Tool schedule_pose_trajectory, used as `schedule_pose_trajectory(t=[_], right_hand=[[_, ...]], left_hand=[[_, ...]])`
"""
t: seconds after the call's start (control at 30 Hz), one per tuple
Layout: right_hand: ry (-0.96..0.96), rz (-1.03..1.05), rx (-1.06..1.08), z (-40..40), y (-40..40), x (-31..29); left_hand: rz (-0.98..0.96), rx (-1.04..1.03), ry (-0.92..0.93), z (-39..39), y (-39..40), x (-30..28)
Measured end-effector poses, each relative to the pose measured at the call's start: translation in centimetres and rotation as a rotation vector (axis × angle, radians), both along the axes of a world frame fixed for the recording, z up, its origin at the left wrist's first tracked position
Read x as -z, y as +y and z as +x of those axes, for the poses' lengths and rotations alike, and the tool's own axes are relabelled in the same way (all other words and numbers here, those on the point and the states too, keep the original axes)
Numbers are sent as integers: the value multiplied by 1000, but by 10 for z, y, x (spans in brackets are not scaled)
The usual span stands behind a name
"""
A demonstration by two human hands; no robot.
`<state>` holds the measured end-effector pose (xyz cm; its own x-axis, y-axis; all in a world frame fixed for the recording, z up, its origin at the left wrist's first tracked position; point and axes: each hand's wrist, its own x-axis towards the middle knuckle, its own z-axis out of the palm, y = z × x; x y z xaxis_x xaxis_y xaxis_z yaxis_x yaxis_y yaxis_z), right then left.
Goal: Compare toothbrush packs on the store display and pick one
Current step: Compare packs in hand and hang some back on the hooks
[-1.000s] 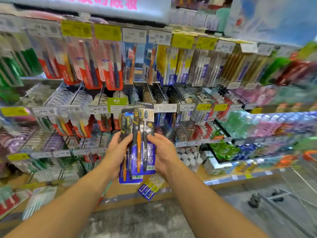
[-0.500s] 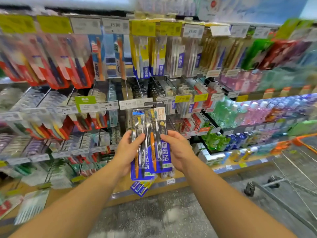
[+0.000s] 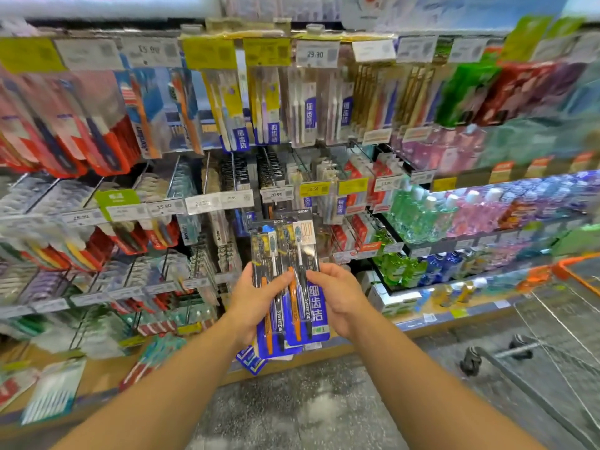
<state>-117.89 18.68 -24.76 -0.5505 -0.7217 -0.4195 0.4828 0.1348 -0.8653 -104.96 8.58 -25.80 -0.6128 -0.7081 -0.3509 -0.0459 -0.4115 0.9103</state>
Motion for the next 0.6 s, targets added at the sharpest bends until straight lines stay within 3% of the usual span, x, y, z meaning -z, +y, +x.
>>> schedule_pose_trajectory(t=[0.33, 0.6], right_hand=[[109, -1, -130, -26, -32, -14], [126, -26, -85, -29, -74, -20]], left_hand=[[-45, -47, -49, 3, -4, 2], [-56, -41, -77, 10, -25, 1]])
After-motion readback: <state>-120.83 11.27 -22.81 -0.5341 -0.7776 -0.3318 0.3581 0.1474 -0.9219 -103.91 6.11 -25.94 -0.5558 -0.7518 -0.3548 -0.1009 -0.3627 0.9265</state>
